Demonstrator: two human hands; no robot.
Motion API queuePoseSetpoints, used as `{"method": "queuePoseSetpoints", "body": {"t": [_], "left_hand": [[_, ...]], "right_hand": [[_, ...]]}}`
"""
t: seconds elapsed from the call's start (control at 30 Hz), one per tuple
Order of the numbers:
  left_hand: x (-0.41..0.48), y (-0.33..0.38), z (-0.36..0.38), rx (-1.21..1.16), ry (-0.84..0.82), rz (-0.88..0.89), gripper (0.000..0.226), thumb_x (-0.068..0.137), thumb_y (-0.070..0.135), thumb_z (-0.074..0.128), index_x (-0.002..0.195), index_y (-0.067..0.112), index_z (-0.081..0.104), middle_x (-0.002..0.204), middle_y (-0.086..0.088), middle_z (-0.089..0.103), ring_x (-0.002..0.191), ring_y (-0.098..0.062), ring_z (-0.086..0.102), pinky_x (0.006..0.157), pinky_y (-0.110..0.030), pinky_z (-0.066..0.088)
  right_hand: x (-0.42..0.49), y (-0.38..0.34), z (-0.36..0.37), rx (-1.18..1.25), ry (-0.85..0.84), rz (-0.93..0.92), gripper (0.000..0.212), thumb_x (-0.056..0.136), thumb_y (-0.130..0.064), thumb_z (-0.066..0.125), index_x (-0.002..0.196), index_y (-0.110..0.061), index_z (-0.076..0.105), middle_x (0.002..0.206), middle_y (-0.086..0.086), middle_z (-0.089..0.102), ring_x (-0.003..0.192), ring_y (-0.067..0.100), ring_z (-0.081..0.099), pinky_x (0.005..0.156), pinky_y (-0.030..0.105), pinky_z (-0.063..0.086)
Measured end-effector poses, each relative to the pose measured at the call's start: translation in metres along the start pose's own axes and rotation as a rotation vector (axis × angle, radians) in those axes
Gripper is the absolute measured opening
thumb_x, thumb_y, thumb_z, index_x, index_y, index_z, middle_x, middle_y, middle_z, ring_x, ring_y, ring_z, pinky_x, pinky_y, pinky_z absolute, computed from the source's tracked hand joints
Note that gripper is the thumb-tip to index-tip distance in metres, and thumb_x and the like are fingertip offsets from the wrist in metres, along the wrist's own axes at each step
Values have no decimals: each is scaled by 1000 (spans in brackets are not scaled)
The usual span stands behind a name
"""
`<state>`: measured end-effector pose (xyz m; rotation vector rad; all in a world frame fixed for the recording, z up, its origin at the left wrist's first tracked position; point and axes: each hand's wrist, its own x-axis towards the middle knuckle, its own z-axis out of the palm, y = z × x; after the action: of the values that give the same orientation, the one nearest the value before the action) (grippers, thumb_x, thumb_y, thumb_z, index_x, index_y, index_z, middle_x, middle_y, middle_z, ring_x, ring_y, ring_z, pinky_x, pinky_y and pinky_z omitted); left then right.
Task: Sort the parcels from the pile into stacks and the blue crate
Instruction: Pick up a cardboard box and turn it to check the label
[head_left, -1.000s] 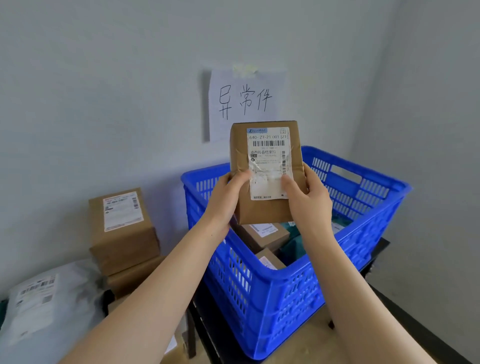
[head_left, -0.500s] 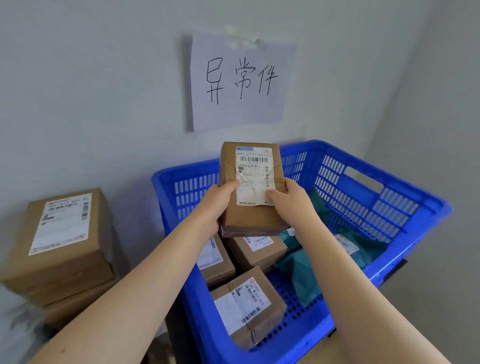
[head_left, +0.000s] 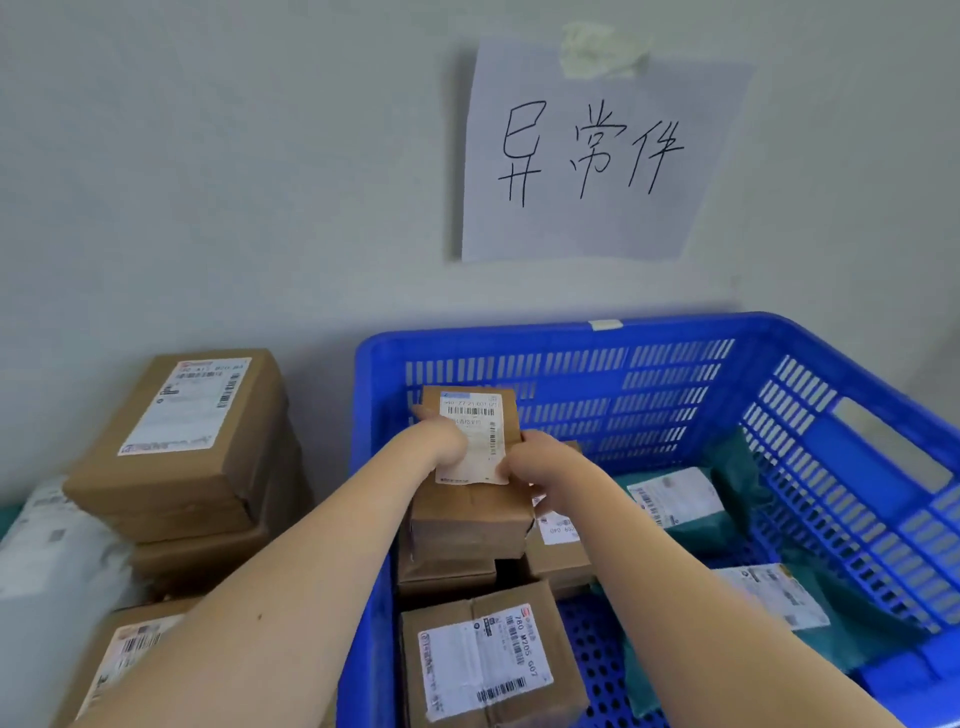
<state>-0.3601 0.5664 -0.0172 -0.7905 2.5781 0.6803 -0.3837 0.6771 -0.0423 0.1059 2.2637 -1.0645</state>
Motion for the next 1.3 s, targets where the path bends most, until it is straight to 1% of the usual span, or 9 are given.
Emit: {"method": "queuePoseSetpoints", "body": {"t": [0.17, 0.27, 0.43, 0.5, 0.6, 0.7, 0.8, 1.0, 1.3], "left_hand": [[18, -3, 15, 267, -150, 6, 74, 100, 11, 38, 148, 1, -17, 156, -22, 17, 139, -33, 31, 108, -36, 32], [18, -7, 15, 318, -178, 33, 58, 99, 7, 40, 150, -2, 13, 150, -18, 33, 133, -31, 41, 103, -33, 38], [9, -6, 9, 385, -169, 118, 45, 101, 5, 33, 146, 2, 28, 145, -18, 40, 127, -30, 46, 101, -32, 40], [4, -5, 5, 419, -139, 175, 41, 100, 5, 35, 141, 2, 37, 141, -17, 46, 123, -29, 50, 98, -31, 43], [-5, -5, -7, 363, 12, 266, 35, 97, 4, 40, 132, 4, 47, 134, -13, 52, 114, -25, 53, 91, -30, 44], [-18, -12, -23, 206, 177, 412, 46, 96, 7, 48, 141, 14, 43, 148, -5, 42, 132, -21, 41, 104, -29, 35], [-34, -27, -36, 81, 342, 511, 45, 95, 13, 54, 139, 20, 48, 149, -1, 40, 137, -17, 36, 108, -28, 29], [-65, -67, -50, 4, 590, 507, 38, 94, 19, 54, 132, 22, 55, 140, 3, 50, 129, -15, 43, 104, -28, 32], [-109, -154, -66, -15, 777, 436, 33, 89, 21, 61, 122, 24, 62, 130, 1, 59, 123, -19, 49, 101, -31, 34]], "right_hand": [[15, 0, 14, -57, -55, -61, 51, 90, -9, 50, 139, -11, 38, 130, 13, 54, 114, 31, 55, 89, 43, 50], [16, 3, 17, 3, -156, -46, 37, 92, -15, 52, 129, -17, 45, 113, 12, 60, 91, 26, 56, 84, 43, 51], [20, 7, 16, -114, -100, -87, 49, 95, -22, 52, 141, -13, 38, 136, 11, 51, 119, 28, 51, 96, 38, 46], [17, 4, 10, -125, -54, -101, 45, 98, -15, 45, 142, -11, 37, 139, 10, 48, 117, 25, 49, 98, 36, 42], [1, -1, -1, -107, -22, -134, 43, 100, -15, 41, 143, -10, 37, 138, 11, 47, 112, 23, 48, 97, 35, 41], [-17, -11, -9, -102, 29, -208, 42, 101, -16, 42, 141, -7, 41, 139, 13, 49, 127, 28, 47, 102, 37, 41], [-32, -23, -11, -166, 91, -329, 42, 98, -4, 40, 139, -9, 47, 142, 10, 49, 127, 27, 48, 96, 34, 44], [-68, -38, -1, -226, 182, -559, 46, 92, -2, 39, 131, -18, 56, 134, 5, 56, 89, 18, 51, 67, 28, 42], [-137, -78, 71, -306, 182, -761, 45, 89, -5, 42, 127, -20, 59, 130, 7, 58, 115, 26, 55, 91, 38, 49]]}}
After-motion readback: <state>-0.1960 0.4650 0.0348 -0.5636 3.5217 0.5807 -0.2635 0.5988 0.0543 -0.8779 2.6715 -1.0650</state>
